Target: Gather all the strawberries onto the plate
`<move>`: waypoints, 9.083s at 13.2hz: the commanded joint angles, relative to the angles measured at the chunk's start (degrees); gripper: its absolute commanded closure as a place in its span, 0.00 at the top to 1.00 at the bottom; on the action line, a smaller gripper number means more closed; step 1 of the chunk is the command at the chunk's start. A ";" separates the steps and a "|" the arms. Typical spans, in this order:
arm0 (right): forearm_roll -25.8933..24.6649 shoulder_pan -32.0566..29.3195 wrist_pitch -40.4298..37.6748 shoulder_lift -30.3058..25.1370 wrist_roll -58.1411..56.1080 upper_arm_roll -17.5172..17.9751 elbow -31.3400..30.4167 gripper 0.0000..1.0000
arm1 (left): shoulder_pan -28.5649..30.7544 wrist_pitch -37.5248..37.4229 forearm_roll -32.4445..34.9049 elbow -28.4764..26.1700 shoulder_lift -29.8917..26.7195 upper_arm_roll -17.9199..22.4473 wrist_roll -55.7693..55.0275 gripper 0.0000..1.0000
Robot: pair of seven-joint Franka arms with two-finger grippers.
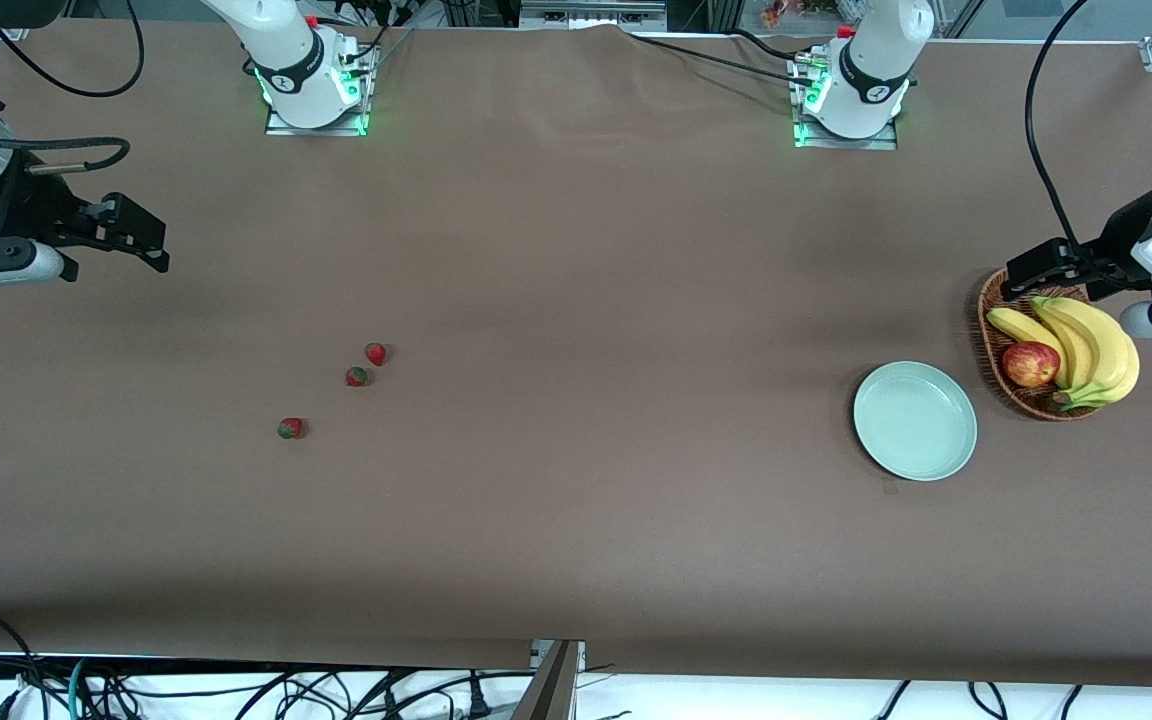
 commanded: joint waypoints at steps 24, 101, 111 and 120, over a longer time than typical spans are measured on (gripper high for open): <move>-1.09 -0.32 0.47 1.09 0.72 0.27 0.38 1.00 | 0.30 -0.64 0.45 1.87 1.27 -0.03 -0.31 1.00; 1.72 5.03 4.17 35.81 5.45 1.15 15.50 0.19 | 0.39 -0.64 0.10 1.87 1.36 -0.03 -0.31 1.00; 12.79 16.63 1.87 34.31 29.08 1.50 19.53 0.21 | 0.30 -0.64 -0.07 1.96 1.80 -0.03 -0.31 1.00; 21.06 26.30 14.69 35.80 50.20 1.85 20.69 0.21 | -0.14 -0.64 -0.34 2.22 1.98 -0.29 -0.40 1.00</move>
